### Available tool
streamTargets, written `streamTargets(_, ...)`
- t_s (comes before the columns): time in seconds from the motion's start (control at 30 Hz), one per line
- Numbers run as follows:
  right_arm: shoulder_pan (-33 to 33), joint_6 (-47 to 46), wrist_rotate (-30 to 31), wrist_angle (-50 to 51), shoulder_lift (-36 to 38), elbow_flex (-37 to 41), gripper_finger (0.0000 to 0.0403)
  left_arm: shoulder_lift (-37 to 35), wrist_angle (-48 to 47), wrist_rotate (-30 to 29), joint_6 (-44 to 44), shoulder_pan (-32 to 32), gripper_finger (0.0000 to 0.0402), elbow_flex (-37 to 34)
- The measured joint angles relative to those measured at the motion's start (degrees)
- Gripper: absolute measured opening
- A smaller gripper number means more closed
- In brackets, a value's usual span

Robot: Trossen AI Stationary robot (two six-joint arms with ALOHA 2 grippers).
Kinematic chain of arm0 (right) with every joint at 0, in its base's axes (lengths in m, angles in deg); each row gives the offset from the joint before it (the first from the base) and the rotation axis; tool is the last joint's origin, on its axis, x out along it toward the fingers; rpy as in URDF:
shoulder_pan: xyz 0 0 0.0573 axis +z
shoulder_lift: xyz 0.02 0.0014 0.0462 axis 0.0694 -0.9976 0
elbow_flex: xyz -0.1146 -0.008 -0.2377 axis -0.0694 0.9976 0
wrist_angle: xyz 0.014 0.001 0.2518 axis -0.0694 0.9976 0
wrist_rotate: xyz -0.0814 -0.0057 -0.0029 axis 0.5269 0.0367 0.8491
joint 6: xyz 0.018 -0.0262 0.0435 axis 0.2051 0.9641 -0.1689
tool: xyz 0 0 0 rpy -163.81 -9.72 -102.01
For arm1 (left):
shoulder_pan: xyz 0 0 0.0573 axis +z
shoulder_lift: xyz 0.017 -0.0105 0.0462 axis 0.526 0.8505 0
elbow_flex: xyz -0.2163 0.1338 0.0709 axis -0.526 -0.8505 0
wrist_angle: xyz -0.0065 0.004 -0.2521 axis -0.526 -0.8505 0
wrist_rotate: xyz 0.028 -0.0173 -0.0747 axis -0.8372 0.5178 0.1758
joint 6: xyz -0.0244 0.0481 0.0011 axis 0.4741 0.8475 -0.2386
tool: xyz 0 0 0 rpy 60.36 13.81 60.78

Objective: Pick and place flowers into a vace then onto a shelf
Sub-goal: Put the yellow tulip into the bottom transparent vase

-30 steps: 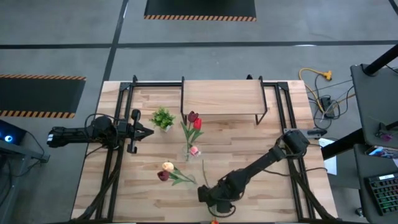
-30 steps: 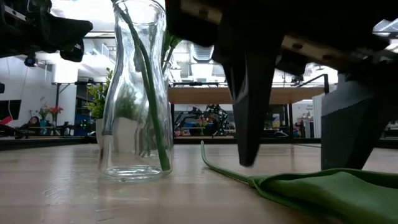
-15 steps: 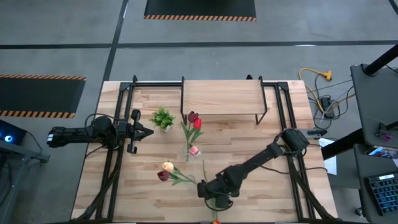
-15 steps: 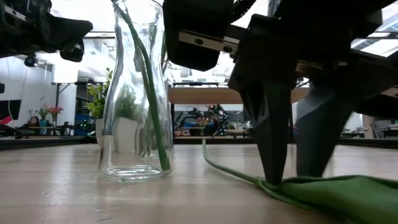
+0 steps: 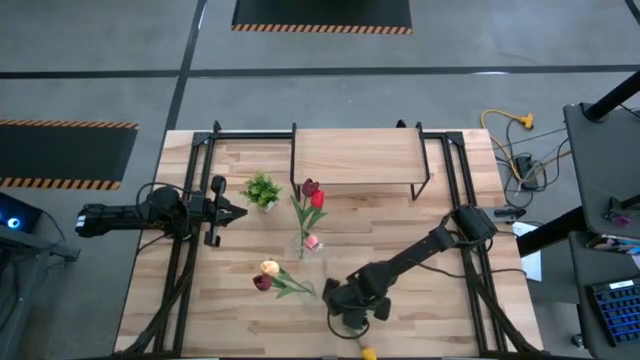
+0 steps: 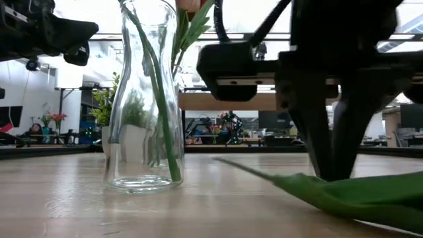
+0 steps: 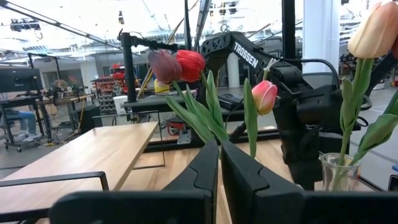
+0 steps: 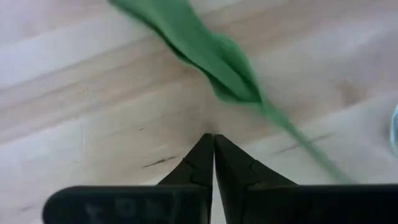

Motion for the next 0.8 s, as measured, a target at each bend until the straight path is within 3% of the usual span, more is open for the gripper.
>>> streamTargets(0.17,-0.68,-6.66,1.87,1.41,0.11,-0.04,0.0008,-0.02,0.12,0.00,0.00,0.00,0.0003,0.00)
streamTargets(0.43,-0.80,-5.05,3.66,4.43,0.73,0.02,0.0017,-0.02,0.12,0.00,0.00,0.00,0.0003,0.00)
streamTargets(0.6,-0.68,-3.43,4.63,5.19,2.00,0.20,0.0062,0.00,-0.04,0.00,0.00,0.00,0.0003,0.00)
streamTargets(0.8,1.29,2.32,5.52,-0.19,2.40,0.13,0.0146,0.00,-0.08,-0.02,0.00,0.00,0.0003,0.00)
